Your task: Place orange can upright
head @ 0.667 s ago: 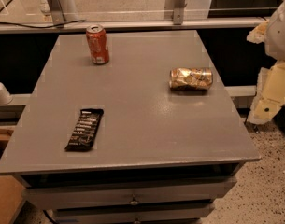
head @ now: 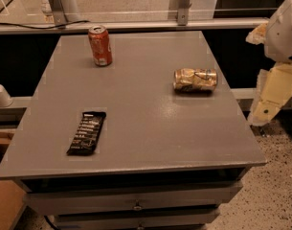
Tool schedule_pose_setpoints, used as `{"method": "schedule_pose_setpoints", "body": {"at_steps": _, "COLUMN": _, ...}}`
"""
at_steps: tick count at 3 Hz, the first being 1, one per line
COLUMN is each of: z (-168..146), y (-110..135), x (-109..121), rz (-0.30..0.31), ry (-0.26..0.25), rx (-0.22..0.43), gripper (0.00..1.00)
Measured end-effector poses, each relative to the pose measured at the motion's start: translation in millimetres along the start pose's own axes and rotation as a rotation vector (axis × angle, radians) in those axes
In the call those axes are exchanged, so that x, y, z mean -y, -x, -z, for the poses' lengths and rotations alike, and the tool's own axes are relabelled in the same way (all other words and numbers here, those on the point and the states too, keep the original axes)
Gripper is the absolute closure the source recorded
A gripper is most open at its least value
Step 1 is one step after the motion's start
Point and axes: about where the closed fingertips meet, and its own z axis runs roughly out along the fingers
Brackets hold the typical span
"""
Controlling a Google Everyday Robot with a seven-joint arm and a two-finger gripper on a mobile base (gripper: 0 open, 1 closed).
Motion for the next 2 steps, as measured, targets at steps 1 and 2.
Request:
{"method": "schedule_pose_setpoints", "body": {"at_steps": 1, "z": -21.1, "y": 24.6, "x": 8.5, "rz": 0.07, "ry": -0.009, "rx": 0.007, "gripper": 0.0}}
{"method": "schedule_pose_setpoints", "body": {"at_steps": 2, "z": -47.5, "y": 49.8, "x": 23.3, "rz": 0.148, "ry": -0.041, "rx": 0.001, "gripper": 0.0}}
